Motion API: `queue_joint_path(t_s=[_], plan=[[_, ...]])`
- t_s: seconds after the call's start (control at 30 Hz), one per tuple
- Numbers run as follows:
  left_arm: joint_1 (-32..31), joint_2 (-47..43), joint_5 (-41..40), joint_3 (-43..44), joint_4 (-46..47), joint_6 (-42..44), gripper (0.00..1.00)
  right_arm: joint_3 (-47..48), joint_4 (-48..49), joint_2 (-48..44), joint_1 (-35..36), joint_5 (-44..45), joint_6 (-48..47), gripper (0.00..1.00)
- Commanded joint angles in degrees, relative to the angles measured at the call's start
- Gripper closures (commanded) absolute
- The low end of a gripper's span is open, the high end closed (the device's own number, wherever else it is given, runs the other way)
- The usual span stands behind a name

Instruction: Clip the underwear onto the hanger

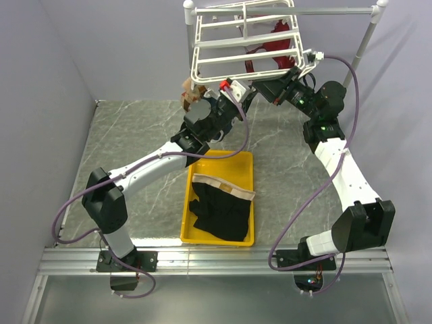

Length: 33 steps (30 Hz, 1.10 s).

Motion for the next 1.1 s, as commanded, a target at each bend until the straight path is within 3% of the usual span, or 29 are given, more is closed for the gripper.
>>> queue_joint_path(t_s=[0.0,0.03,0.07,0.13,0.27,0.37,0.6,0.73,1.07], plan=[[0.4,0.5,0.5,3.1,0.5,-0.5,0.86,3.4,-2.5,-0.5,0.4,0.9,3.1,0.71],[0.3,0.5,0.6,3.0,0.5,-0.6,0.87,4.2,-3.6,-0.3,0.4,1.1,3.7,0.65],[0.4,0.4,0.5,2.8,1.1,-0.6,0.87,4.6,-4.6,-0.1,0.4,1.2,4.0,0.43],[0.3,0.1,0.5,2.3,1.5,-0.5,0.88,5.7,-8.1,0.3,0.4,2.2,5.9,0.36],[0.3,-0.1,0.5,1.6,2.3,-0.3,0.89,4.5,-9.0,0.2,0.3,4.8,10.3,0.38],[0.4,-0.4,0.5,1.3,2.5,-0.3,0.89,4.0,-7.8,0.5,0.4,4.2,13.4,0.48],[0.4,-0.7,0.6,0.7,2.8,-0.1,0.91,3.3,-5.6,-0.8,-1.5,5.1,13.2,0.42],[0.6,-0.7,0.3,0.4,3.4,-0.2,0.92,8.0,-15.5,-1.6,-1.7,8.6,7.0,0.39],[0.7,-0.2,0.8,1.4,3.1,-0.4,0.92,5.5,-17.3,-4.5,-1.8,10.4,3.0,0.44]])
